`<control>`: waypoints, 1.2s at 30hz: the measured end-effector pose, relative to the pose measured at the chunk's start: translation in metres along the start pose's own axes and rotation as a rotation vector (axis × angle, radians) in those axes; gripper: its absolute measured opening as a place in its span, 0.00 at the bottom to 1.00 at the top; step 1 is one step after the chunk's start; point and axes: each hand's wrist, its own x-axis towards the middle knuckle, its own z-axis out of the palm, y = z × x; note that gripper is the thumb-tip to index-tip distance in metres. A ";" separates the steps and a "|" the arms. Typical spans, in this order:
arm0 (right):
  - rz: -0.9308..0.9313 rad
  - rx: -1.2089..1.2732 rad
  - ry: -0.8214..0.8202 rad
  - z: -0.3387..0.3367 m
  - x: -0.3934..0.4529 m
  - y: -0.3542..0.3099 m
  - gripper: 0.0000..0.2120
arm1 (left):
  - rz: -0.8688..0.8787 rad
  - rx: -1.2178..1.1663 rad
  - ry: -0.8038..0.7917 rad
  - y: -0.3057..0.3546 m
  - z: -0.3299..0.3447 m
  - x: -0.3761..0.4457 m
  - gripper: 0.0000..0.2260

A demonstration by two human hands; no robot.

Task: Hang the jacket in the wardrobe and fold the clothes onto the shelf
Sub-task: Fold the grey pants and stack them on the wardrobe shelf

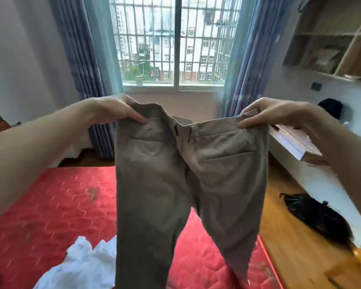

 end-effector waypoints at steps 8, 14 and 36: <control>-0.033 -0.571 0.621 -0.042 0.111 0.002 0.08 | 0.179 0.011 0.328 0.035 -0.005 0.104 0.11; -0.066 -0.412 1.041 -0.079 0.141 0.016 0.11 | 0.495 0.088 0.538 0.059 -0.013 0.156 0.08; -0.014 -0.273 0.105 0.487 -0.106 0.347 0.27 | 0.628 0.611 -0.303 -0.461 0.372 -0.100 0.10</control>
